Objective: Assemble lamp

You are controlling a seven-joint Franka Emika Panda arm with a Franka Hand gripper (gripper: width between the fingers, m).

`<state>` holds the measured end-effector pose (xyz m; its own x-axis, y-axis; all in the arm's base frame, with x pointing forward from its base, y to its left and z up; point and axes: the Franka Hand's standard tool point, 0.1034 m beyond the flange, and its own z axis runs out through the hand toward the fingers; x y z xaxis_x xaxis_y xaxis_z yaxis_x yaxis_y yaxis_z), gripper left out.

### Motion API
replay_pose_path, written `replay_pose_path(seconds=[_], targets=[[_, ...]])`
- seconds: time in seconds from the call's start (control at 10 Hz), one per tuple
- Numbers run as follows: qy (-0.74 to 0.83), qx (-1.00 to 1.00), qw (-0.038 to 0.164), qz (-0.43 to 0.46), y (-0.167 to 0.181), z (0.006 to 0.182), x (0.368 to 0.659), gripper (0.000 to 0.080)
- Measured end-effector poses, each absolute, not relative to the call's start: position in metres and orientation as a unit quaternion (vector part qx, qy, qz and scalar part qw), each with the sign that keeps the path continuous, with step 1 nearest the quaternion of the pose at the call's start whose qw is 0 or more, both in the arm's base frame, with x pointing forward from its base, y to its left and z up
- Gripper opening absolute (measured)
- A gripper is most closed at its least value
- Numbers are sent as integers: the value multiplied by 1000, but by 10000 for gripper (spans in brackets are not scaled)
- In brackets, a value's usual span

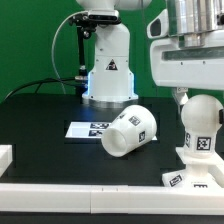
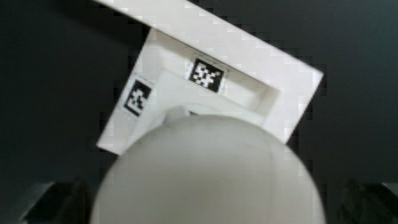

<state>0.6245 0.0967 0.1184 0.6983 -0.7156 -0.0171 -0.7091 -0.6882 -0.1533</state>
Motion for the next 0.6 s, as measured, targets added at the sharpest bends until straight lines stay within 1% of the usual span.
replay_pose_path(seconds=[0.1,0.4,0.5,0.6], targets=[[339,-938,71,-26,96,118,624,698],[274,-959,67,-31,95,117,624,699],[229,-971,65,-35,95,117,624,699],[144,-988,45,-38,96,117,623,699]])
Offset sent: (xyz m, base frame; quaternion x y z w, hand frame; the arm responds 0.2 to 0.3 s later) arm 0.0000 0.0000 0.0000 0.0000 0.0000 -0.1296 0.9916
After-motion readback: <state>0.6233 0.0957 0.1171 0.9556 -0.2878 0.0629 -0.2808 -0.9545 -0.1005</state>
